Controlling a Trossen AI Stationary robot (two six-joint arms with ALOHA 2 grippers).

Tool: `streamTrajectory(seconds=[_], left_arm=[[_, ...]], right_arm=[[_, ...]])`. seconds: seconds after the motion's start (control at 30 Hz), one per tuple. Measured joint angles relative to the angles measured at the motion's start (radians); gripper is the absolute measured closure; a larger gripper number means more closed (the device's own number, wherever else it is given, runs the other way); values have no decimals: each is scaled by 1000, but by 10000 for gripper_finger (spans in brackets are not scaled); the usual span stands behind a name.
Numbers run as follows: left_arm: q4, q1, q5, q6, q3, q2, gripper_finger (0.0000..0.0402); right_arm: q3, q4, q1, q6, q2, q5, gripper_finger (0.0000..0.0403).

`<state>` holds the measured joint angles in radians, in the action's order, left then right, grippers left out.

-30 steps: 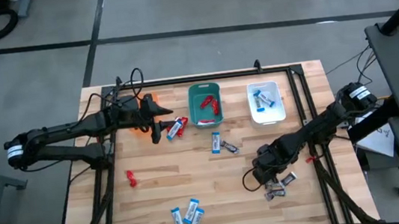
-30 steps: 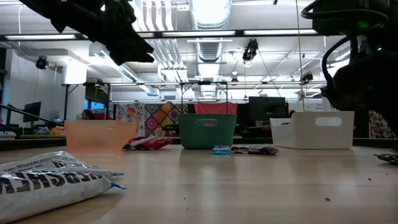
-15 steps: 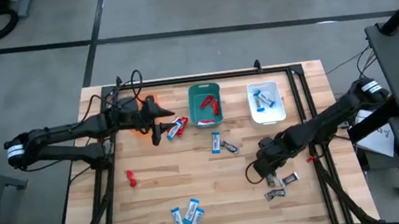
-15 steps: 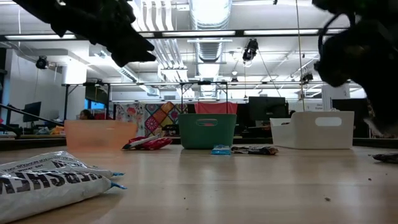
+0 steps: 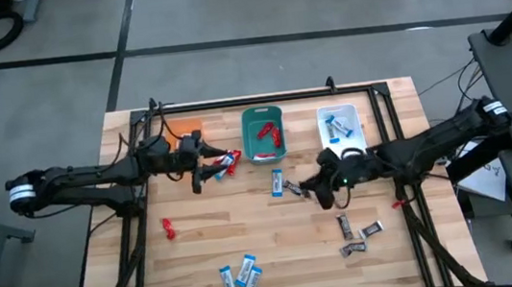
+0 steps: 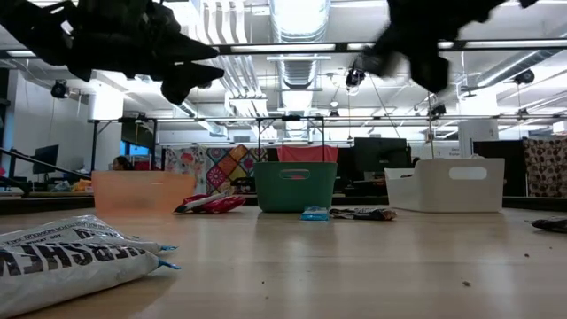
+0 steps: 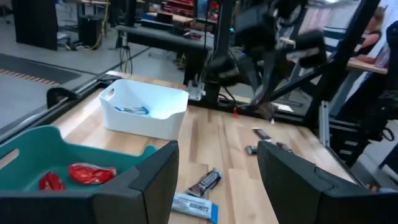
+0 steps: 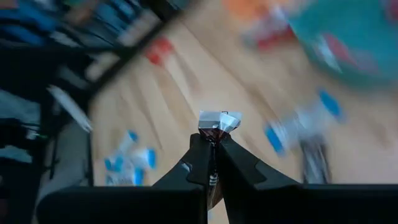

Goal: Organize candy in baskets
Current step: Put the black chocolate bar into the orange bin

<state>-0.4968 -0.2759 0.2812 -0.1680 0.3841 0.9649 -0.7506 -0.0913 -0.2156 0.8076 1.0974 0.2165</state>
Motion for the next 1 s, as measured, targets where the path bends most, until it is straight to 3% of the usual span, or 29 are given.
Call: streamTrajectory(seconds=[0.27,0.43,0.57,0.73,1.0], left_arm=[[-89,54,52,-3,19,51,201],[-243,81,55,-4,31,168,201],[-431,96,147,-36,33,285,201],[-608,115,204,-97,56,429,201],[-629,132,254,-111,199,618,201]], right_arm=[[0,395,93,-426,106,-100,385],[0,630,122,-597,203,-202,385],[-1,788,132,-678,251,-261,385],[-1,886,136,-748,282,-303,385],[-1,893,136,-784,286,-304,385]])
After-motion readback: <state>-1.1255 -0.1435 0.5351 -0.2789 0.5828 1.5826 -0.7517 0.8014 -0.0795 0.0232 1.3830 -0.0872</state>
